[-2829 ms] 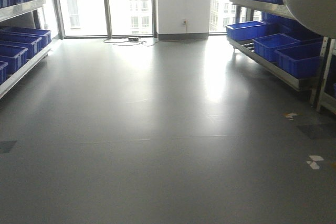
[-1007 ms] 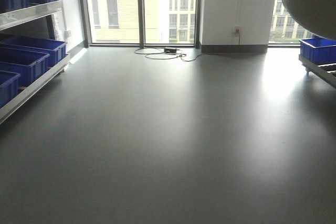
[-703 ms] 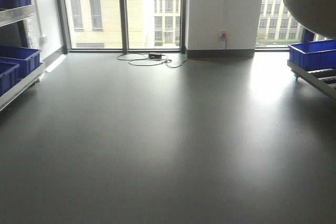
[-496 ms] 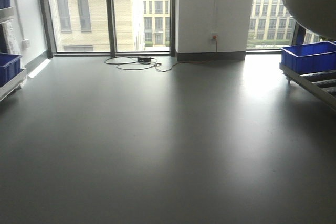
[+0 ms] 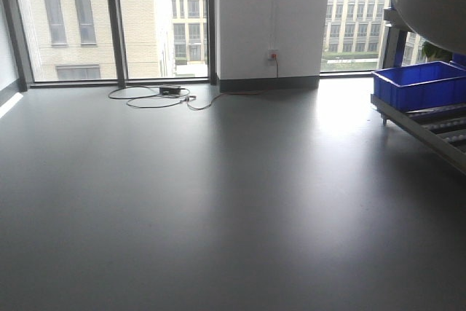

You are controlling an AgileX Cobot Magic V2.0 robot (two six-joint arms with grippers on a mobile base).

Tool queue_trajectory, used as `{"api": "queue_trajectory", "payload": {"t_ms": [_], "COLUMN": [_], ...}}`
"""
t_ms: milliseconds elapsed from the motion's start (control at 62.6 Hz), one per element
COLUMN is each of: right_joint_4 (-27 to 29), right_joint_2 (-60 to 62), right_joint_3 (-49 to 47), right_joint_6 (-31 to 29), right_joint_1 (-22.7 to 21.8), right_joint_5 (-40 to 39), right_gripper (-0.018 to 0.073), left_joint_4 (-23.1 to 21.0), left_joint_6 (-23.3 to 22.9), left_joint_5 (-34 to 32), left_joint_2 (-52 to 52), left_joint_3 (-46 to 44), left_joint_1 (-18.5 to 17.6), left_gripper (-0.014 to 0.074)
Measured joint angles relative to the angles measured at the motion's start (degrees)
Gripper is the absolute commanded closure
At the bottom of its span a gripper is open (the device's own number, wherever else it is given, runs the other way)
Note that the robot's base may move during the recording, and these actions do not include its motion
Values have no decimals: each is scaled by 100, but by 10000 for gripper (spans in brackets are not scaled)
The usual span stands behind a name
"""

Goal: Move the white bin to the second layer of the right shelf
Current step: 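Drive the base across the room toward the roller shelf rack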

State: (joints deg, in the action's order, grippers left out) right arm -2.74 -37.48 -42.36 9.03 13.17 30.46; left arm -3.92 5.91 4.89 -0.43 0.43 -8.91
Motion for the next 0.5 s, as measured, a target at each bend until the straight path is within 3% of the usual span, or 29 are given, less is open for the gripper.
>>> {"api": "queue_trajectory", "payload": {"t_ms": [496], "right_joint_4": [0], "right_joint_2": [0], "right_joint_3": [0], "right_joint_6": [0], "right_joint_1": [0], "right_joint_5": [0], "right_gripper": [502], "left_joint_4": [0], "left_joint_6": [0], "left_joint_5": [0], "left_joint_2": [0], "left_joint_3": [0], "left_joint_1": [0], "left_gripper": [512]}}
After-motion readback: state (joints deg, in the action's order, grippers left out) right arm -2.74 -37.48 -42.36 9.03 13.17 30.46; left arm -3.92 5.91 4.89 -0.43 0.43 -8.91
